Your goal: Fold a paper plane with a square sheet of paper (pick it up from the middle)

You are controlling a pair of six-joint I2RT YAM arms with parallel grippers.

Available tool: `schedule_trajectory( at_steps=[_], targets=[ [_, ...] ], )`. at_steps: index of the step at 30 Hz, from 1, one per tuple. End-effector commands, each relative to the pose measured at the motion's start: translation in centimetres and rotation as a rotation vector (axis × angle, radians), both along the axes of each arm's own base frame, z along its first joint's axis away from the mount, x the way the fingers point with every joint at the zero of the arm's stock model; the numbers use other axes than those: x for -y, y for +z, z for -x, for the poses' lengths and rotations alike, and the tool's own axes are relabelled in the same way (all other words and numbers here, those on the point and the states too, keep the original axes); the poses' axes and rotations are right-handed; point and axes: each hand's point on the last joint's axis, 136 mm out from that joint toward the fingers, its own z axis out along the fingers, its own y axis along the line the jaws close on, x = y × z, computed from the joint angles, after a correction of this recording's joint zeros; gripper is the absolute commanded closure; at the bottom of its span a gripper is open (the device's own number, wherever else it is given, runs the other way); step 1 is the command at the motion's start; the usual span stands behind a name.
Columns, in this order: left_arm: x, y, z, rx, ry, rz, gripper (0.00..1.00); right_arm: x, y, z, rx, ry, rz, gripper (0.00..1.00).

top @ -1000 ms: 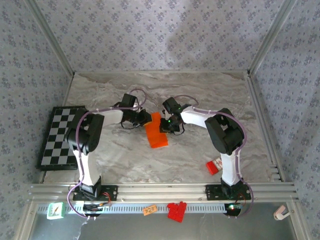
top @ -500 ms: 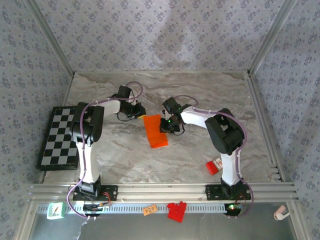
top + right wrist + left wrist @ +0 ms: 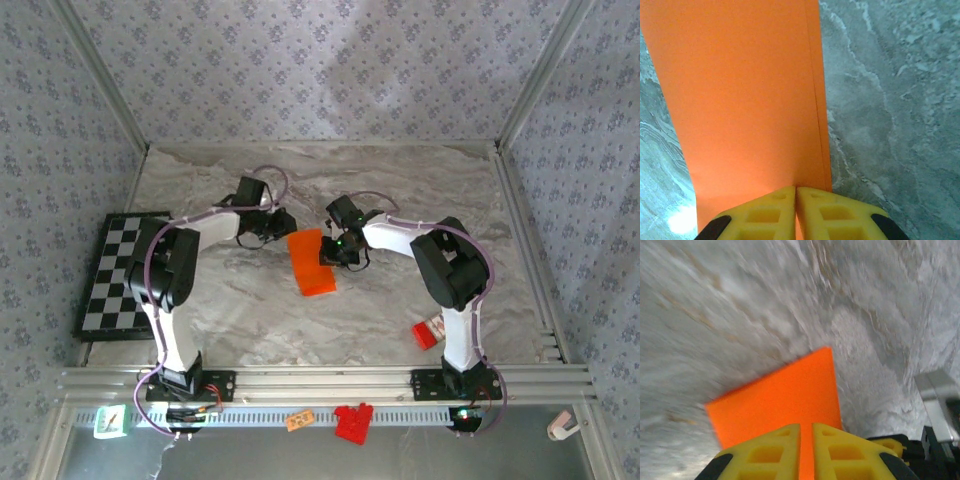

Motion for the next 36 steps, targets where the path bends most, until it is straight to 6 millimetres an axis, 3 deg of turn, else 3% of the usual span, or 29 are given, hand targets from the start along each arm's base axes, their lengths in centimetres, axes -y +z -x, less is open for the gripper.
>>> schedule_trajectory(
  at_steps=[1,6,13,16,20,22,25,32,36],
  targets=[
    [1.0,-2.0,1.1,-0.066,-0.011,0.009,0.86,10.2,-9.5,8.4,-0.297,-0.03,0.457,0.86],
    [-0.8,-4.7,0.4,-0.08,-0.007,-0.114,0.86,10.5,-9.6,8.7,-0.301,-0.031,0.465,0.86],
    [-5.0,-5.7,-2.9,-0.049,0.059,-0.168,0.86,10.9,-9.8,9.1,-0.31,-0.041,0.478,0.86],
    [-6.0,-4.8,-4.2,-0.033,0.073,-0.154,0.86,10.5,-9.9,8.5,-0.29,-0.052,0.462,0.86],
    [-5.4,-0.9,-4.5,0.019,0.074,-0.083,0.85,10.4,-9.9,8.4,-0.295,-0.082,0.465,0.87],
    [-5.0,0.8,-3.7,0.026,0.086,-0.035,0.85,10.3,-10.0,8.5,-0.298,-0.099,0.458,0.87],
    [-3.9,1.7,-1.0,-0.014,0.102,0.049,0.85,10.1,-10.1,8.6,-0.3,-0.118,0.443,0.87],
    [-0.6,0.4,7.5,-0.165,0.077,0.128,0.86,10.1,-10.3,8.8,-0.307,-0.128,0.44,0.87],
    [0.5,0.2,9.5,-0.193,0.059,0.135,0.87,10.1,-10.4,8.9,-0.31,-0.127,0.444,0.87]
  ],
)
